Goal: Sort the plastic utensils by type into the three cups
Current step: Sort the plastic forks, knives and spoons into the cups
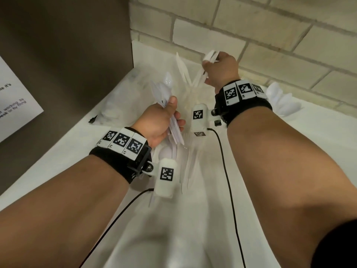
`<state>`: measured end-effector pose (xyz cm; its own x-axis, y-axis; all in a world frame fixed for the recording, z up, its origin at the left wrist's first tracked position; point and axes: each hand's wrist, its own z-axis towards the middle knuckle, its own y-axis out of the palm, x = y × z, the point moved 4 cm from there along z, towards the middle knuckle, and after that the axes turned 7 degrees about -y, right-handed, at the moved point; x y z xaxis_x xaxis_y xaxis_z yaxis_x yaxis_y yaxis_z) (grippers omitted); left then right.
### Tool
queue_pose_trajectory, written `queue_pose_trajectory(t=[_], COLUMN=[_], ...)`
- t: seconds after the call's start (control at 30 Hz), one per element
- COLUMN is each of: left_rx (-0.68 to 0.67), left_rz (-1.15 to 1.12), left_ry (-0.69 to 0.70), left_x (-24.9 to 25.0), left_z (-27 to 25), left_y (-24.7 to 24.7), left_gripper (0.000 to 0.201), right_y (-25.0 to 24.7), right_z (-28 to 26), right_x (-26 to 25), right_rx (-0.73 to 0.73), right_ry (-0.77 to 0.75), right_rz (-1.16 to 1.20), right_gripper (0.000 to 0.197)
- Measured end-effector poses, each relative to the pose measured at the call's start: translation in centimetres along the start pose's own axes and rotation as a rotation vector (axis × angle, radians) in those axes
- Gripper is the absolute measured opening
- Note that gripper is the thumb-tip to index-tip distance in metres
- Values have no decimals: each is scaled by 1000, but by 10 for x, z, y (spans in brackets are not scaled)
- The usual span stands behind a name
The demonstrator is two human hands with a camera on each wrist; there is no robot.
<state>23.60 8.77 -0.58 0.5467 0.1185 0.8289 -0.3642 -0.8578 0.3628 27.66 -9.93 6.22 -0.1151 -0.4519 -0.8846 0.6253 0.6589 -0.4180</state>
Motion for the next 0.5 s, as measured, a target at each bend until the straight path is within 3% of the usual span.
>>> queue_pose_trajectory(t=[0.13,0.4,0.5], left_rx=[-38,-201,-218], left_rz=[41,4,-7], left_ry=[-28,-59,-71], left_x=[-5,-8,-8], left_z=[-2,-14,-15], left_y=[6,17,18], left_gripper=[30,27,27], right_y=[-8,-26,-33], right_z=[-5,-9,-19], right_x=[-6,-17,-25], right_rx=[-21,-1,-13], right_ry=[14,-112,-154], right_rz=[-183,-124,-43], right_gripper=[62,50,61])
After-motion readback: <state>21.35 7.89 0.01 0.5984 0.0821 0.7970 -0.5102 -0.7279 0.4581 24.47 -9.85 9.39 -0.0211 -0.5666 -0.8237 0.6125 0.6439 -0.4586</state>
